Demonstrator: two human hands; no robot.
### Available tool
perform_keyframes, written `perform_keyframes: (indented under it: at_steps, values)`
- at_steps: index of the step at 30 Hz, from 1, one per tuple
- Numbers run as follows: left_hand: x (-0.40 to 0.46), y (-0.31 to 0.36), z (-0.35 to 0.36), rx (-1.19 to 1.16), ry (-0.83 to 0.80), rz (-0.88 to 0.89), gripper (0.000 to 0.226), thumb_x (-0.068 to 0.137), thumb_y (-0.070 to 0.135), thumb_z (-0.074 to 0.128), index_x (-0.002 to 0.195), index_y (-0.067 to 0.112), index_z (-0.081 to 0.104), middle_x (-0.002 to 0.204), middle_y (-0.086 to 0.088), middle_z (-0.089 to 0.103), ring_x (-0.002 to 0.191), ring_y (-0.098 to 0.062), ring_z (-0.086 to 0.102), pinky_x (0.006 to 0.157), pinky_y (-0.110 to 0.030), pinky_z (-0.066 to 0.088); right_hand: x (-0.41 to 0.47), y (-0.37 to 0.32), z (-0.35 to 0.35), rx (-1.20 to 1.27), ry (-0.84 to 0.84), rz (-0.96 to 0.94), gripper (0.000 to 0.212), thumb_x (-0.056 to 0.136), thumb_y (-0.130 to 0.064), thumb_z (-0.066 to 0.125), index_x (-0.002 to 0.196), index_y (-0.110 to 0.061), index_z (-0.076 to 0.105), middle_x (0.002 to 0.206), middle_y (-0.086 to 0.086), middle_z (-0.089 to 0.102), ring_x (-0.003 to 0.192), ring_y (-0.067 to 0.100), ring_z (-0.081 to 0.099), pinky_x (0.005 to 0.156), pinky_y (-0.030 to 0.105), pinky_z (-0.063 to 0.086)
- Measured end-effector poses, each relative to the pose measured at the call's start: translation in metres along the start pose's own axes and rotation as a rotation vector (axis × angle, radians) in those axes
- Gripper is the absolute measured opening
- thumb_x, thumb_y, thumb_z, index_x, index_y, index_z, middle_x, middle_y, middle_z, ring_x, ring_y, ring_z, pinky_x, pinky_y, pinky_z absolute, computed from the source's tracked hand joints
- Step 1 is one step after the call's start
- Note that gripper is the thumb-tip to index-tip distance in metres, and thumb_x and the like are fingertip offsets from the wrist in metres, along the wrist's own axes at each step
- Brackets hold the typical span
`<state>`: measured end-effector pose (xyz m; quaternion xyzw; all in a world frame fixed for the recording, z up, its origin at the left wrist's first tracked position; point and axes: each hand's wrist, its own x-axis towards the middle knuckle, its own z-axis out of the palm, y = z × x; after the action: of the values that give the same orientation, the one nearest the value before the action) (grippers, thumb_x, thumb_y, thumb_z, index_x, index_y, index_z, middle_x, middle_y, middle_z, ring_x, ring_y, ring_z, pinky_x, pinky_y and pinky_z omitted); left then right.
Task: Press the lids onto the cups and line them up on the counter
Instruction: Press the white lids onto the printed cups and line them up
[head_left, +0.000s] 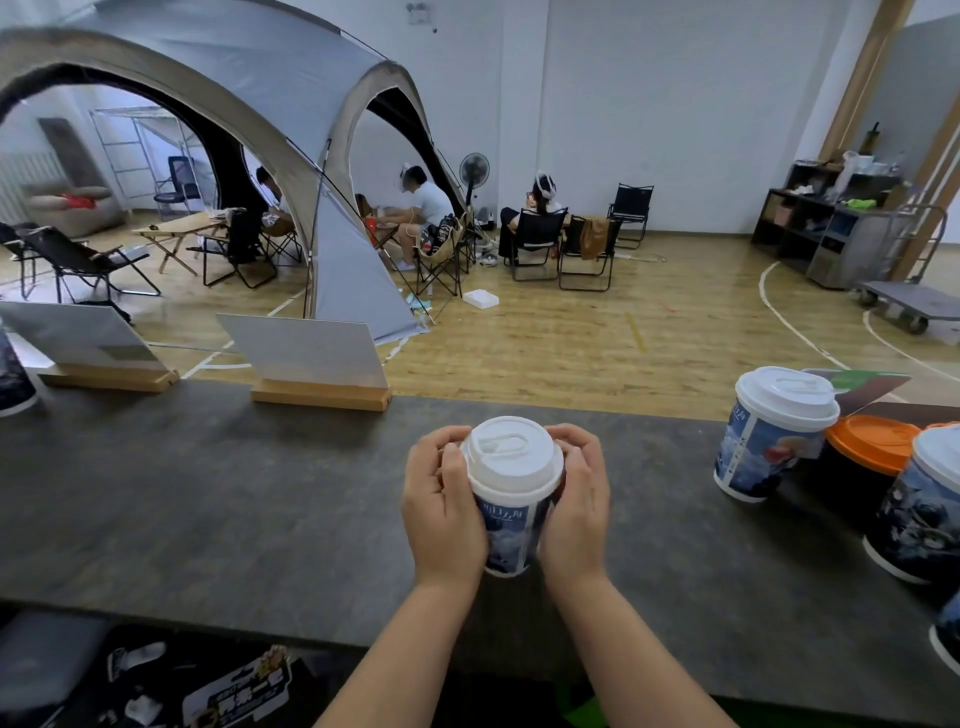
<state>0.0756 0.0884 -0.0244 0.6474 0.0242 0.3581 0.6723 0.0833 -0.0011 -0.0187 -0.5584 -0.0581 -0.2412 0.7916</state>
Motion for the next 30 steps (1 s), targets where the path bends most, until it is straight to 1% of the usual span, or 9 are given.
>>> perform_keyframes:
  at_steps: [4,8,12,15,18,21,24,26,30]
  values:
    - [-0.014,0.003,0.002,-0.028,-0.101,-0.043,0.037,0.089,0.042,0.036,0.108,0.029,0.065,0.102,0.010,0.071,0.100,-0.010,0.067,0.083,-0.031,0.054,-0.004,0.002,-0.001,0.045,-0.127,0.035,0.028,0.092,-0.029,0.037,0.102,-0.017,0.060,0.097,0.009,0.068,0.089,0.024,0.065,0.076,0.037,0.054]
    - [-0.020,0.003,0.009,-0.110,-0.107,-0.048,0.043,0.086,0.046,0.036,0.117,0.028,0.060,0.106,0.011,0.071,0.101,-0.011,0.067,0.079,-0.022,0.053,-0.007,0.006,0.002,0.025,-0.118,0.007,0.029,0.088,-0.034,0.038,0.102,-0.022,0.061,0.100,0.009,0.068,0.092,0.028,0.066,0.077,0.042,0.054]
    - [-0.016,0.001,0.016,-0.196,-0.086,-0.016,0.044,0.084,0.038,0.038,0.114,0.016,0.061,0.104,0.000,0.071,0.097,-0.022,0.068,0.079,-0.036,0.055,-0.006,0.006,0.002,-0.016,-0.101,-0.037,0.032,0.088,-0.029,0.036,0.103,-0.015,0.060,0.098,0.007,0.068,0.091,0.027,0.066,0.075,0.044,0.054]
    - [-0.015,-0.006,0.018,-0.222,-0.071,0.011,0.041,0.085,0.035,0.038,0.112,0.014,0.061,0.103,-0.007,0.070,0.095,-0.030,0.067,0.079,-0.048,0.055,-0.004,0.007,0.001,0.001,-0.115,-0.041,0.034,0.086,-0.029,0.036,0.104,-0.010,0.058,0.098,0.009,0.068,0.089,0.027,0.067,0.071,0.040,0.055]
    - [-0.015,-0.008,0.019,-0.226,-0.063,0.042,0.042,0.084,0.035,0.038,0.111,0.013,0.061,0.102,-0.008,0.070,0.093,-0.029,0.067,0.076,-0.043,0.055,-0.004,0.008,0.001,0.028,-0.109,-0.040,0.037,0.086,-0.031,0.036,0.105,-0.007,0.057,0.097,0.008,0.068,0.087,0.023,0.067,0.069,0.033,0.054]
    - [-0.015,-0.007,0.020,-0.211,-0.061,0.057,0.043,0.084,0.035,0.036,0.110,0.010,0.060,0.101,-0.008,0.070,0.092,-0.027,0.068,0.075,-0.039,0.055,-0.004,0.009,0.000,0.036,-0.119,-0.040,0.037,0.086,-0.034,0.036,0.105,-0.011,0.058,0.098,0.007,0.068,0.088,0.024,0.067,0.070,0.035,0.054]
    - [-0.014,-0.008,0.022,-0.192,-0.053,0.037,0.042,0.084,0.035,0.037,0.109,0.011,0.061,0.099,-0.004,0.071,0.091,-0.025,0.068,0.075,-0.040,0.054,-0.004,0.011,-0.001,0.041,-0.127,-0.047,0.037,0.085,-0.037,0.035,0.105,-0.015,0.057,0.098,0.002,0.069,0.088,0.020,0.067,0.070,0.032,0.054]
    - [-0.015,-0.007,0.022,-0.165,-0.050,0.036,0.042,0.084,0.035,0.037,0.109,0.010,0.060,0.099,-0.004,0.071,0.092,-0.024,0.067,0.075,-0.042,0.054,-0.002,0.012,-0.001,0.011,-0.116,-0.055,0.035,0.086,-0.037,0.034,0.105,-0.019,0.058,0.099,0.002,0.069,0.089,0.022,0.067,0.071,0.036,0.054]
    - [-0.014,-0.006,0.022,-0.139,-0.028,0.010,0.044,0.084,0.036,0.037,0.109,0.009,0.060,0.099,-0.009,0.070,0.093,-0.029,0.067,0.077,-0.047,0.055,-0.002,0.014,-0.002,0.013,-0.148,-0.052,0.030,0.086,-0.038,0.034,0.103,-0.030,0.058,0.099,-0.001,0.067,0.091,0.021,0.066,0.072,0.036,0.053]
